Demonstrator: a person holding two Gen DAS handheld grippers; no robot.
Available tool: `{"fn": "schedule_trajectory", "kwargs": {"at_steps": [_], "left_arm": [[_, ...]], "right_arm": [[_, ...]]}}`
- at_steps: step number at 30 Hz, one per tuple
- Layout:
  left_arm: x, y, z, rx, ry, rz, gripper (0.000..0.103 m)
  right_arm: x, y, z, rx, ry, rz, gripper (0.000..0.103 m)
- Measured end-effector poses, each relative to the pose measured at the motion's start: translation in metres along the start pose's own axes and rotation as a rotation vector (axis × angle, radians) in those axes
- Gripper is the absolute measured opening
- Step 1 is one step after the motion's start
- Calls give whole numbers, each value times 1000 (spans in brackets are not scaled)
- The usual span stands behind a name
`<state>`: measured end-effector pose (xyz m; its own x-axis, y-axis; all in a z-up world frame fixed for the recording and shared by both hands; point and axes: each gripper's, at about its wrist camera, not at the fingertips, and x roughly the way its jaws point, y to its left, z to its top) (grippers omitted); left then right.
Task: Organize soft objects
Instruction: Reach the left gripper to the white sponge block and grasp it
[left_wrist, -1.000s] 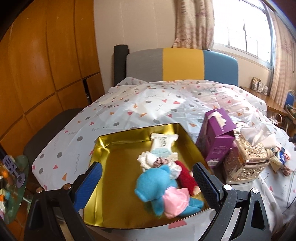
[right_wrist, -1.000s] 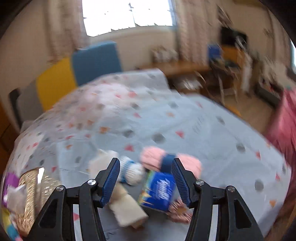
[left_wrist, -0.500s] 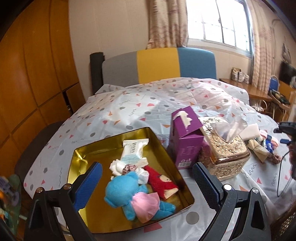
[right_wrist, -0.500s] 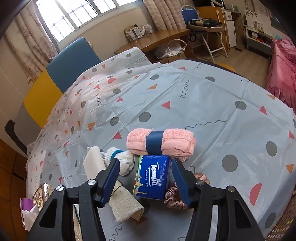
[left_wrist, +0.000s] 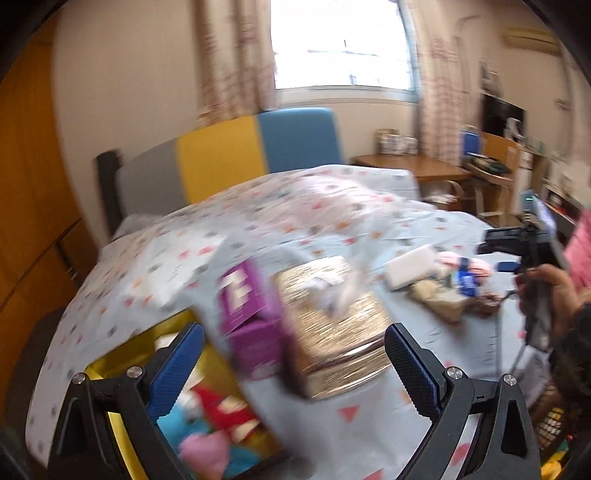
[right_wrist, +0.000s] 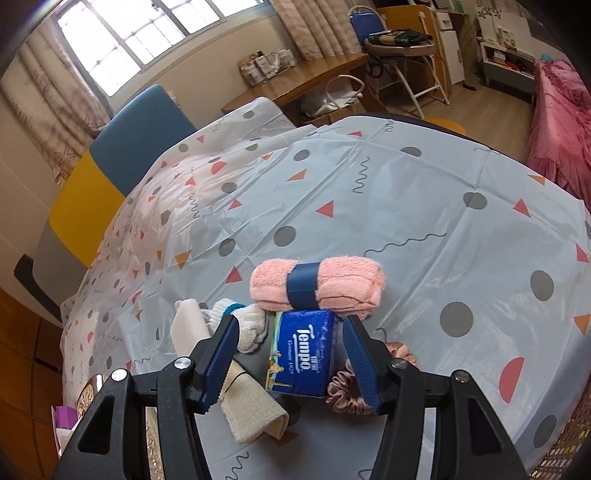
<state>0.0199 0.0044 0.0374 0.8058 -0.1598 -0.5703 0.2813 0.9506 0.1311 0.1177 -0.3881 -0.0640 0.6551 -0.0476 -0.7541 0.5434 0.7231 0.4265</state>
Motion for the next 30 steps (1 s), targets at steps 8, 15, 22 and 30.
{"fn": "schedule_trajectory", "kwargs": {"at_steps": [8, 15, 22, 30], "left_arm": [[64, -79, 63, 90, 78, -178, 98], [151, -123, 89, -29, 259, -267, 98], [243, -146, 91, -241, 457, -312, 103], [297, -147, 80, -308, 529, -318, 103]], "right_arm": [[-1, -26, 5, 130, 7, -8, 59], [1, -25, 4, 134, 35, 33, 59], [3, -27, 4, 157, 51, 86, 59], [12, -27, 3, 168, 114, 125, 59]]}}
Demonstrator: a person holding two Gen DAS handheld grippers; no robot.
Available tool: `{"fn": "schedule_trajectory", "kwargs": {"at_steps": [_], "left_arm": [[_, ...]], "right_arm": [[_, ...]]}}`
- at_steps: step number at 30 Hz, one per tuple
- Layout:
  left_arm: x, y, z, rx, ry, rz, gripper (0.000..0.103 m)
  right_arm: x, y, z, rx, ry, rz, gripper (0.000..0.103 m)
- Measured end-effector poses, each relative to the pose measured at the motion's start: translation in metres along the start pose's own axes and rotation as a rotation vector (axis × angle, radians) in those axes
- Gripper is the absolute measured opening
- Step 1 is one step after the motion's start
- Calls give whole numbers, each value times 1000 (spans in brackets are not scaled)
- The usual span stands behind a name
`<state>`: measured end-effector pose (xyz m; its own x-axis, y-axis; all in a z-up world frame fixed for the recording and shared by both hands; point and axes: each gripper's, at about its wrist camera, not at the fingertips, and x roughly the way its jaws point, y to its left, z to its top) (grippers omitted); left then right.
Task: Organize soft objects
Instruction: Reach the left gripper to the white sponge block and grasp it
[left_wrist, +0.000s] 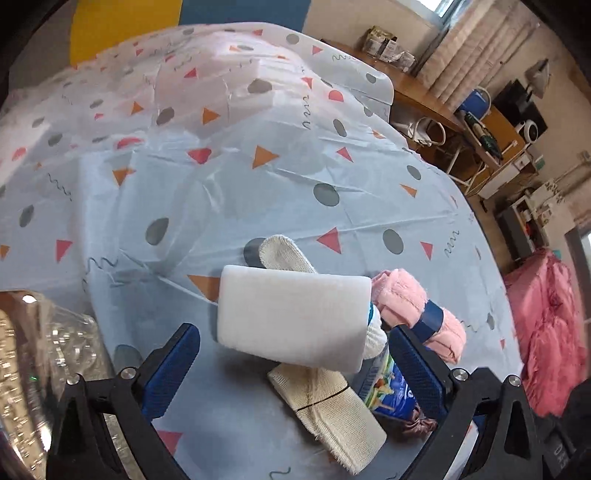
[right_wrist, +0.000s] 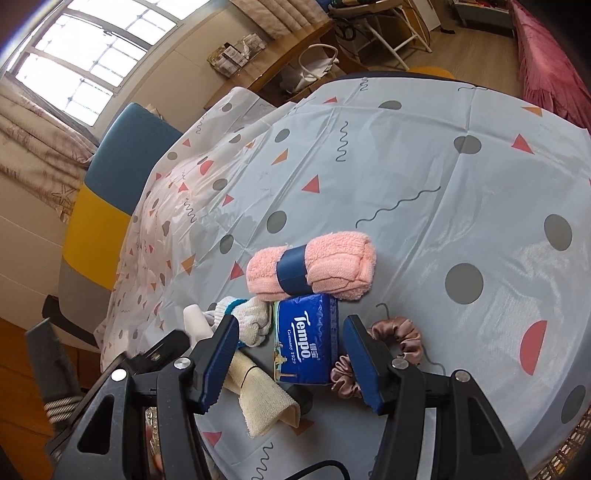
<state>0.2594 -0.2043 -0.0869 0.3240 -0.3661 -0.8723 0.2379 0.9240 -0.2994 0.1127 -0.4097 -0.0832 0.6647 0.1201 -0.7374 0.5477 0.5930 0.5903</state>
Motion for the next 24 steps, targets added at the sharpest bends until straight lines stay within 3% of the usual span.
{"fn": "schedule_trajectory", "kwargs": {"at_steps": [3, 7, 8, 10, 14, 18, 24], "left_arm": [[10, 3, 4, -8, -2, -10, 103], [30, 11, 5, -93, 66, -39, 101], [30, 10, 2, -85, 69, -40, 91], [25, 8, -2, -65, 54, -45, 84], [-1, 2, -5, -5, 11, -58, 58], [-23, 2, -7, 33, -17, -42, 48], [-34, 10, -13, 74, 2, 16, 42]], "right_arm": [[2, -1, -1, 6, 18, 13, 59], [3, 1, -2, -3, 19, 9, 59], [3, 1, -2, -2, 18, 5, 59], [4, -1, -2, 2, 17, 3, 59], [6, 1, -2, -11, 24, 4, 59], [10, 9, -4, -62, 35, -7, 59], [23, 22, -12, -159, 92, -22, 59]]}}
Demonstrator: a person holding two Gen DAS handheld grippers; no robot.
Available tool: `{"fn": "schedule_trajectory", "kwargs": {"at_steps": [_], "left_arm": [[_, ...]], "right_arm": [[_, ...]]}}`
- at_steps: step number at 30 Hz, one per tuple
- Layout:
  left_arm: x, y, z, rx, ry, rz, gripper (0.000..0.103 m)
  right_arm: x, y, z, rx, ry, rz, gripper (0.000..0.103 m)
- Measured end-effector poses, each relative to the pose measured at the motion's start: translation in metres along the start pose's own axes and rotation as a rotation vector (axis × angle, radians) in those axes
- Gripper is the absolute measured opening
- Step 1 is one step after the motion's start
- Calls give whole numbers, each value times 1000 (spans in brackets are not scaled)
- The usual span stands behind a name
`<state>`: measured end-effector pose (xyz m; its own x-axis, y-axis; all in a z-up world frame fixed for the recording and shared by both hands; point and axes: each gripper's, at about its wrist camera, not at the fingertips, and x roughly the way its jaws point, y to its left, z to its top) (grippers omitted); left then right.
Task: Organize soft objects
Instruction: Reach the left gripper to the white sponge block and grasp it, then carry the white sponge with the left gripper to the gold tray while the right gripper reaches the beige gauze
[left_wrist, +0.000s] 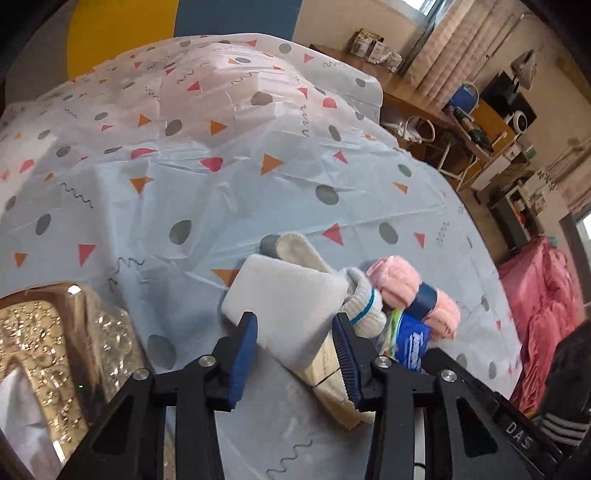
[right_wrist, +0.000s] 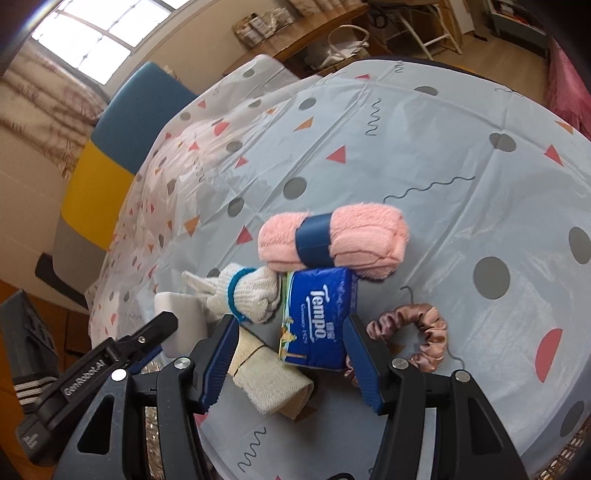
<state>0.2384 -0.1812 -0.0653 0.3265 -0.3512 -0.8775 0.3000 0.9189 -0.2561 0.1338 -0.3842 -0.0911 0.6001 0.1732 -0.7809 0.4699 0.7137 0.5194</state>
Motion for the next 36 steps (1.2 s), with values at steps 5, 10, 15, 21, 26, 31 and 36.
{"fn": "schedule_trajectory", "kwargs": {"at_steps": [5, 10, 15, 21, 26, 31, 36], "left_arm": [[-2, -5, -26, 76, 87, -23, 42], [-14, 5, -38, -22, 112, -73, 60], [-9, 8, -18, -201, 85, -50, 80], [26, 10, 10, -326, 146, -2, 87], [48, 27, 17, -465, 181, -27, 75], [50, 25, 15, -392, 171, -14, 60], [27, 22, 15, -293, 101, 4, 58]], "right_arm": [[11, 10, -5, -68, 44, -3, 54], [-4, -7, 1, 23, -28, 5, 52], [-5, -8, 1, 30, -26, 14, 52], [-6, -8, 1, 40, -21, 39, 52], [-7, -3, 2, 11, -33, 40, 53], [-5, 10, 0, -59, -29, 44, 52], [6, 22, -6, -140, 25, 36, 48]]}}
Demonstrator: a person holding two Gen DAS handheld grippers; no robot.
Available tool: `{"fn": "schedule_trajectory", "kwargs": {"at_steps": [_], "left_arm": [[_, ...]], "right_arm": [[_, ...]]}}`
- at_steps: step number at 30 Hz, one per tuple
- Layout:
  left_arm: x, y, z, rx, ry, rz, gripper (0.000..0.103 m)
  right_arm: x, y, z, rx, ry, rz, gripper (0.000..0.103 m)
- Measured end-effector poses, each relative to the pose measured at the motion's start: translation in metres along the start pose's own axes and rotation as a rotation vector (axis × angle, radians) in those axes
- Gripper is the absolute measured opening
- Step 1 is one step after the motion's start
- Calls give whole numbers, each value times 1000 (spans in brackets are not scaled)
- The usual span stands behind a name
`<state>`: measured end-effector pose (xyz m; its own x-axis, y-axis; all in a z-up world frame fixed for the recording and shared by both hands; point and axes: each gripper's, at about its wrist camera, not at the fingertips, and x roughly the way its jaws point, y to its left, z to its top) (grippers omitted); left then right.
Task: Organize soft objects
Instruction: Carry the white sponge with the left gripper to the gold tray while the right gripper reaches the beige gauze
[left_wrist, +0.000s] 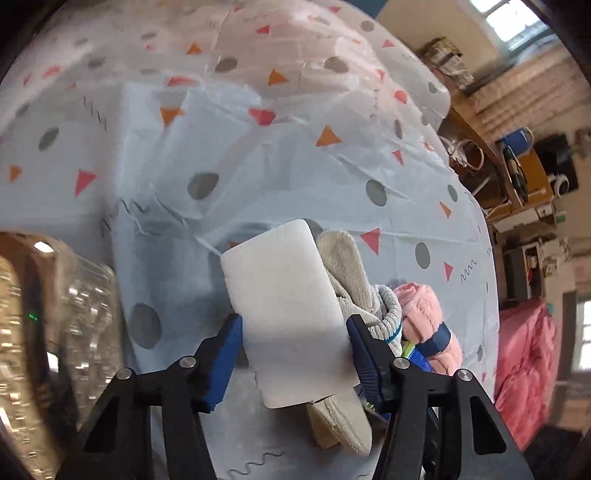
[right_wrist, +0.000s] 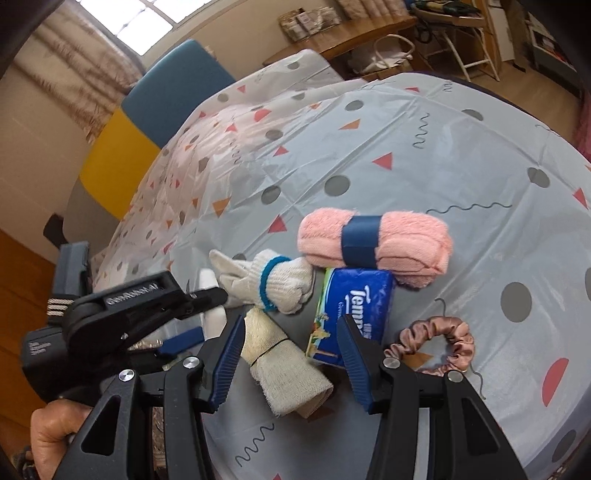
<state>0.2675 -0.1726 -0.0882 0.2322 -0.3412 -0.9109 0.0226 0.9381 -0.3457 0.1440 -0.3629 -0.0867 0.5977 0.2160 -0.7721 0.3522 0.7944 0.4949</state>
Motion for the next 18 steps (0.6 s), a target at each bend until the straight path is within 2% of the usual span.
{"fn": "schedule_trajectory", "kwargs": {"at_steps": [3, 7, 10, 13, 18], "left_arm": [[-21, -2, -3, 63, -46, 0, 58], [-43, -16, -11, 200, -107, 8, 58], [-58, -24, -16, 294, -158, 27, 58], [-82, -19, -9, 306, -210, 14, 58], [-147, 19, 15, 235, -333, 20, 58]], "right_arm": [[11, 10, -4, -62, 50, -8, 48], [31, 23, -11, -143, 128, -27, 48], [49, 34, -20, -230, 193, -89, 48], [59, 43, -29, -322, 204, -179, 45], [64, 54, -42, -447, 191, -261, 43]]}}
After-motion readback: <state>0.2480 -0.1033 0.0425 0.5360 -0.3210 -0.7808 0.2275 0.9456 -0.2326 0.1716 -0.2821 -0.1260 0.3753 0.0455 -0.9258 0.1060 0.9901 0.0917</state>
